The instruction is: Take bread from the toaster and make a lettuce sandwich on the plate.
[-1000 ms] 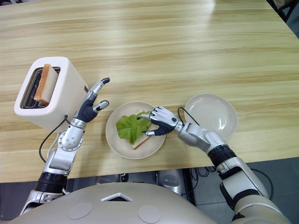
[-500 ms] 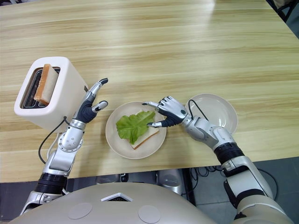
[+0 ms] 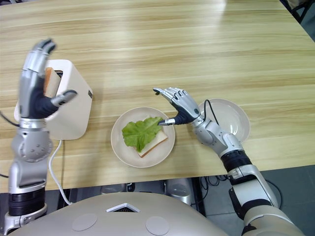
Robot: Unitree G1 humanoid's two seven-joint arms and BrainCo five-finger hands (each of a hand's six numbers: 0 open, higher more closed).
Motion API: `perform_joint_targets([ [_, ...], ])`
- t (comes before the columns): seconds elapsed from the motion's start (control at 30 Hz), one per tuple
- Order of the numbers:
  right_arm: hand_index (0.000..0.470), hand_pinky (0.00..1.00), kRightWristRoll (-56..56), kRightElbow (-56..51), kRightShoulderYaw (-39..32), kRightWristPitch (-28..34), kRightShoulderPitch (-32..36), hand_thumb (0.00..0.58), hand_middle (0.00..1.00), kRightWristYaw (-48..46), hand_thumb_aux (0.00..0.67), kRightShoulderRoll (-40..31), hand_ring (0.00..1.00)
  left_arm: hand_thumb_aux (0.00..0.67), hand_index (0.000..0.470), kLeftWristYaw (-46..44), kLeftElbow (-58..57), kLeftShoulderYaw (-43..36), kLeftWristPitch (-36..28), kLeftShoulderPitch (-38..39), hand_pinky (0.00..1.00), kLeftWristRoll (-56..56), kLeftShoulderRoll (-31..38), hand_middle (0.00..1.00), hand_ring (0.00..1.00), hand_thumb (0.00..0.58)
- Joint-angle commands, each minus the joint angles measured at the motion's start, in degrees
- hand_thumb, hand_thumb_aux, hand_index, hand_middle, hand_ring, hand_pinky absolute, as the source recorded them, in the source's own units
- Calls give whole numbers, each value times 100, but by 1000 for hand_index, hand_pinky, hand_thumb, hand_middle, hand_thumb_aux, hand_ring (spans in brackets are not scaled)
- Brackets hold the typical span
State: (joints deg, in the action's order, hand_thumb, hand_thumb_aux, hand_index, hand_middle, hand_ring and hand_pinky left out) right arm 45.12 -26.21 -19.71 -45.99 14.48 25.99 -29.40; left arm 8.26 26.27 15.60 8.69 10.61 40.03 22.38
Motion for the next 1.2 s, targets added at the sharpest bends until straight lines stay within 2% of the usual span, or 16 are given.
perform_joint_targets([
  [0.03,0,0,-112,100,101,112,-48,0,0,-49,0,48,0,0,0,32,-298,378,-704,220,0,662,144,0,0,0],
  [0.4,0,0,-74,275,120,140,-142,0,0,-1,0,78,0,0,0,-103,-1272,134,-1357,513,0,926,390,0,0,0],
  [0.7,0,0,124,355,72,162,-180,0,0,67,0,95,0,0,0,-365,-1447,-105,-1409,509,0,651,531,0,0,0],
  [0.73,0,0,136,343,69,164,-179,0,0,67,0,103,0,66,45,-379,-1447,-129,-1405,498,0,613,534,0,0,108],
  [0.77,0,0,153,337,67,163,-182,0,0,74,0,109,0,66,45,-379,-1431,-145,-1410,498,0,593,537,0,0,108],
  [0.8,0,0,163,326,66,161,-184,0,0,77,0,113,0,502,345,-381,-1423,-159,-1409,497,0,569,546,0,0,543],
  [0.83,0,0,167,320,64,164,-187,0,0,73,0,114,0,670,460,-372,-1421,-168,-1401,492,0,550,555,0,0,580],
  [1.2,0,0,270,287,-69,251,-283,0,0,42,0,180,0,670,460,124,-1123,-32,-1152,223,0,352,622,0,0,580],
])
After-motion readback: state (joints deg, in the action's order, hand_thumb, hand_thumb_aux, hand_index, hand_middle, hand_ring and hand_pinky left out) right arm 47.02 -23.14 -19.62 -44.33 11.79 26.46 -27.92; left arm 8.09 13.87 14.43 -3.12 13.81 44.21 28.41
